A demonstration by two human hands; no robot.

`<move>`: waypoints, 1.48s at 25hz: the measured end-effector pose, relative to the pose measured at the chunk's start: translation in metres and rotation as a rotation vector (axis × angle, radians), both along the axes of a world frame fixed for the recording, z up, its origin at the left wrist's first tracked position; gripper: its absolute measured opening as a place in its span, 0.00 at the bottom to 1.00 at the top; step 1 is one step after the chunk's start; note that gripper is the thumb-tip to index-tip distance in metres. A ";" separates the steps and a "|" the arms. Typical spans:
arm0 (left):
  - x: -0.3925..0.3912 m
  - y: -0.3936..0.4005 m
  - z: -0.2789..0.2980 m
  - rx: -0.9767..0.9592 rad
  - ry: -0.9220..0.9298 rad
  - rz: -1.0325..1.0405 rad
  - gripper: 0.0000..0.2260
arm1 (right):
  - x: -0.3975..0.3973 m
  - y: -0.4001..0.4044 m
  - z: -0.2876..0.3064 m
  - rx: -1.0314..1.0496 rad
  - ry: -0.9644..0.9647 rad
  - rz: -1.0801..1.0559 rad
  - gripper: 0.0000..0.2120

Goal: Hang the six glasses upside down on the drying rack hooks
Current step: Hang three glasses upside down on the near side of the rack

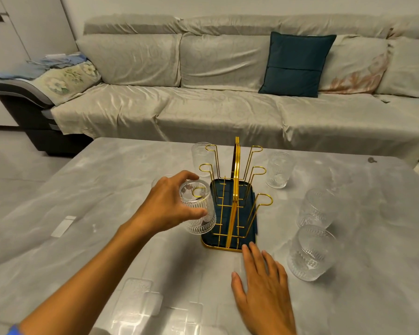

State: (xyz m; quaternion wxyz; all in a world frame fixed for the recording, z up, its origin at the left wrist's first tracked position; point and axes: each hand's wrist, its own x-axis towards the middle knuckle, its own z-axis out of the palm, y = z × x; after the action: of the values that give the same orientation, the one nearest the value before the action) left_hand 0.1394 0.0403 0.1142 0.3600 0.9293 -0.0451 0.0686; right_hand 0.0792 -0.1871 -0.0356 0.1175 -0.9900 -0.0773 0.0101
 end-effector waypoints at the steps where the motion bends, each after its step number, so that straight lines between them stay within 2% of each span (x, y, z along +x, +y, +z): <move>1: -0.001 0.007 -0.004 -0.040 0.020 -0.027 0.34 | 0.000 0.000 0.000 -0.007 0.002 0.002 0.33; 3: -0.005 0.026 -0.017 -0.312 0.036 -0.021 0.29 | 0.001 0.000 0.001 -0.028 -0.002 0.008 0.33; 5: -0.002 0.048 -0.040 -0.656 -0.083 0.260 0.21 | 0.003 0.002 0.003 -0.047 0.008 0.011 0.34; 6: 0.003 0.057 -0.053 -0.705 -0.126 0.438 0.21 | 0.004 0.002 0.003 -0.054 0.010 0.015 0.34; 7: 0.009 0.063 -0.066 -0.671 -0.105 0.550 0.25 | 0.004 0.002 0.004 -0.061 0.016 0.017 0.34; 8: 0.016 0.066 -0.079 -0.614 -0.026 0.570 0.31 | 0.005 0.003 0.004 -0.072 0.025 0.015 0.34; 10: 0.032 0.065 -0.100 -0.513 0.143 0.434 0.44 | 0.006 0.003 0.005 -0.080 0.026 0.013 0.34; 12: 0.045 0.061 -0.114 -0.481 0.198 0.375 0.49 | 0.005 0.004 0.005 -0.057 0.006 0.018 0.34; 16: 0.052 0.059 -0.125 -0.400 0.168 0.464 0.42 | 0.004 0.004 0.005 -0.021 -0.008 0.015 0.35; 20: 0.052 0.059 -0.116 -0.437 0.160 0.469 0.39 | 0.005 0.002 0.004 -0.061 -0.014 0.026 0.35; 23: 0.046 0.070 -0.083 -0.423 0.123 0.455 0.37 | 0.003 0.003 0.005 -0.057 -0.022 0.024 0.35; 30: 0.026 0.083 0.041 -0.268 -0.124 0.284 0.39 | 0.002 0.003 0.009 -0.050 0.004 0.016 0.34; 35: 0.053 0.046 0.065 -0.146 -0.126 0.134 0.35 | 0.003 0.007 0.016 -0.098 0.035 0.015 0.35; 37: 0.064 0.034 0.063 -0.132 -0.106 0.102 0.35 | 0.005 0.007 0.023 -0.053 -0.034 0.020 0.33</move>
State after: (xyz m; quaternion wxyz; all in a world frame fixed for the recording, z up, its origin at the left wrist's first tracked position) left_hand 0.2038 0.0742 0.1772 0.4137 0.8997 -0.0123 0.1389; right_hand 0.0842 -0.1802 -0.0121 0.0896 -0.9920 -0.0891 -0.0036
